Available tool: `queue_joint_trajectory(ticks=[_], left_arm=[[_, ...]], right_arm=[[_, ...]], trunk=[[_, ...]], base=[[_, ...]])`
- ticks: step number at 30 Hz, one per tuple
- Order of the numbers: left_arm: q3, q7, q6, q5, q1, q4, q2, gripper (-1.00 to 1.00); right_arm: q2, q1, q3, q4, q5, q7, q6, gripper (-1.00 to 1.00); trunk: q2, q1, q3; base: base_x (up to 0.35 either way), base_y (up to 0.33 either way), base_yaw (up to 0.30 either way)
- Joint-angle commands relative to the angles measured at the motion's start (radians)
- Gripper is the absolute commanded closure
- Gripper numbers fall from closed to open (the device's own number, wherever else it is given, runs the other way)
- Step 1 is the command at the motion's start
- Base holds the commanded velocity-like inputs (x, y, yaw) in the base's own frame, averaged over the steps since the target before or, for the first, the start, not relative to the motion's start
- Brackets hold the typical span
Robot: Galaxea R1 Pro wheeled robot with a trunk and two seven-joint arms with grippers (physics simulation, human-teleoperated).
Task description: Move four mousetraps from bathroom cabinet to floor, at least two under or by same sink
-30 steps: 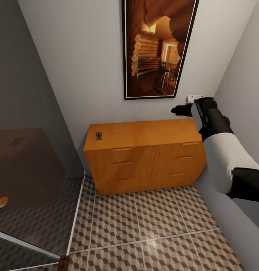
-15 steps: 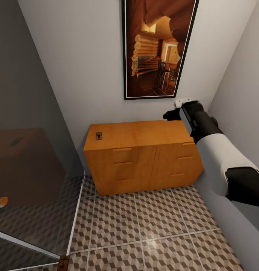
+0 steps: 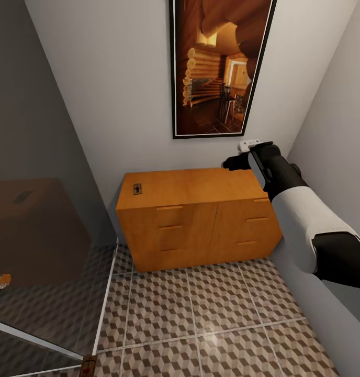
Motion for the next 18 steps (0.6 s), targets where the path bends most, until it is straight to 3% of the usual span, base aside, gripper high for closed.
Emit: queue_joint_trajectory(ticks=[1, 7, 18], left_arm=[[-0.008, -0.003, -0.005, 0.009, -0.001, 0.003, -0.001, 1.0], [-0.008, -0.003, -0.005, 0.009, -0.001, 0.003, -0.001, 1.0], [-0.008, -0.003, -0.005, 0.009, -0.001, 0.003, -0.001, 1.0]], right_arm=[[-0.001, -0.001, 0.004, -0.001, 0.01, 0.017, 0.004, -1.0], [-0.001, -0.001, 0.002, -0.007, 0.012, 0.066, 0.004, -1.0], [-0.002, -0.001, 0.003, -0.007, 0.013, 0.072, 0.003, -1.0]], trunk=[[-0.002, 0.0, -0.002], [-0.002, 0.0, -0.002], [-0.002, 0.0, -0.002]], base=[[0.0, 0.0, 0.0], [0.0, 0.0, 0.0], [0.0, 0.058, 0.0]])
